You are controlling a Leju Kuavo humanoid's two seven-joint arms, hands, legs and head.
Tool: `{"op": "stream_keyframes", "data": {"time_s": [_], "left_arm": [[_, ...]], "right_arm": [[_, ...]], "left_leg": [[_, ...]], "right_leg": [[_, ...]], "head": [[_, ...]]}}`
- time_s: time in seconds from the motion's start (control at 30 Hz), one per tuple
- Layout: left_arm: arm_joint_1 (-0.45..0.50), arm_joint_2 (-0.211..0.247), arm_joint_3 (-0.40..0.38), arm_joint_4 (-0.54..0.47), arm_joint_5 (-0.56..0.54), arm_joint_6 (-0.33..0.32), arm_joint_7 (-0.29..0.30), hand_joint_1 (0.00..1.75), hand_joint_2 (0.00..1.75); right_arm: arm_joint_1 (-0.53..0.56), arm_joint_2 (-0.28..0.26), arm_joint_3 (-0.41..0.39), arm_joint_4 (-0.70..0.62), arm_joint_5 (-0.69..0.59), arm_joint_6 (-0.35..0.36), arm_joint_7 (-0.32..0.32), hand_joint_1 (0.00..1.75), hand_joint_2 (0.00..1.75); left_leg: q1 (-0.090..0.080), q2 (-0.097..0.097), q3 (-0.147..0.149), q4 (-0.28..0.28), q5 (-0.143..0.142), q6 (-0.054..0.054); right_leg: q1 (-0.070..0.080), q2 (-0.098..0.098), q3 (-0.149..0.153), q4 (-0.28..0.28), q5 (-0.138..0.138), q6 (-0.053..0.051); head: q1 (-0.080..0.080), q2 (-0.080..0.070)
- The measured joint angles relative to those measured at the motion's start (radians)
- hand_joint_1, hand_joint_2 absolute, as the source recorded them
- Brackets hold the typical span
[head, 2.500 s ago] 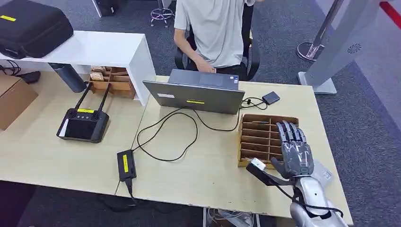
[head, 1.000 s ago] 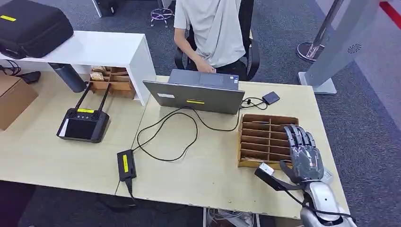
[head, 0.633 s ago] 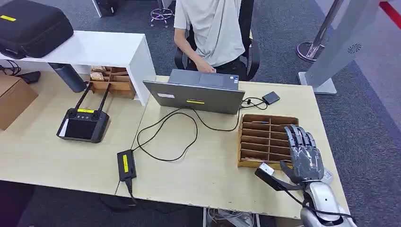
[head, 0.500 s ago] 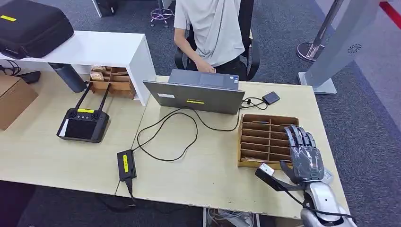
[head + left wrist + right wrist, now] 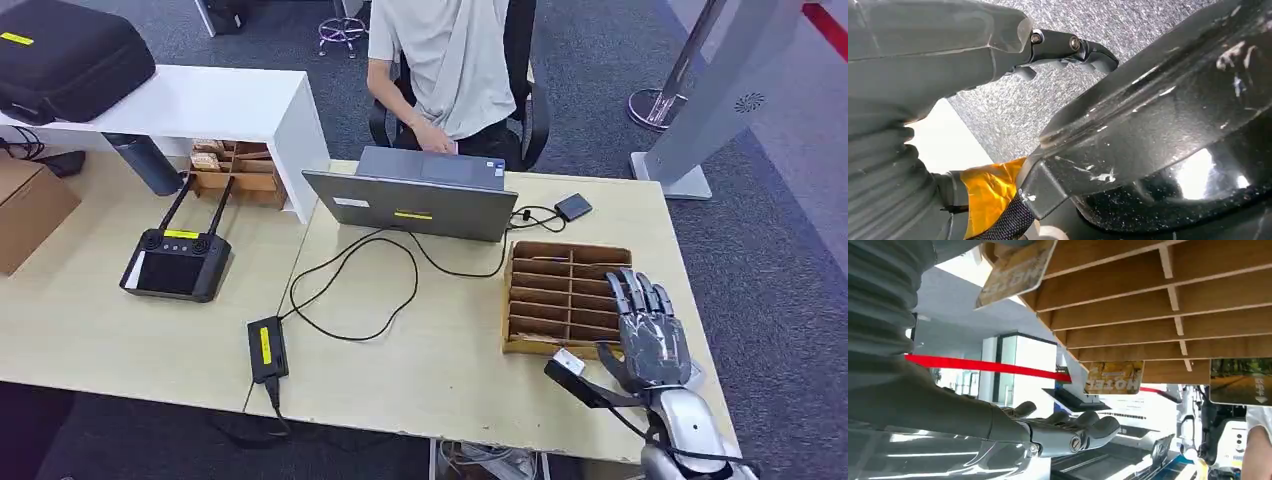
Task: Pass the card to the sensor for recognition and then transmit it.
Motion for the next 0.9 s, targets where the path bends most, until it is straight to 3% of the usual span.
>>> {"op": "stream_keyframes", "data": {"time_s": [0.67,0.7,0.9], "left_arm": [[0.001,0.000,0.000,0.000,0.002,0.000,-0.003,0.00,1.75],[0.001,0.000,0.000,0.000,0.002,0.000,-0.003,0.00,1.75],[0.001,0.000,0.000,0.000,0.003,0.000,-0.003,0.00,1.75]], "right_arm": [[0.008,-0.005,-0.014,0.000,0.001,0.003,0.000,0.00,1.75],[0.007,-0.005,-0.014,0.000,0.001,0.003,0.000,1.75,1.75],[0.009,-0.005,-0.015,-0.001,-0.011,0.006,-0.003,1.75,1.75]], "left_leg": [[0.000,0.000,0.000,0.000,0.000,0.000],[0.000,0.000,0.000,0.000,0.000,0.000],[0.000,0.000,0.000,0.000,0.000,0.000]], "right_leg": [[0.000,0.000,0.000,0.000,0.000,0.000],[0.000,0.000,0.000,0.000,0.000,0.000],[0.000,0.000,0.000,0.000,0.000,0.000]], "head": [[0.000,0.000],[0.000,0.000],[0.000,0.000]]}}
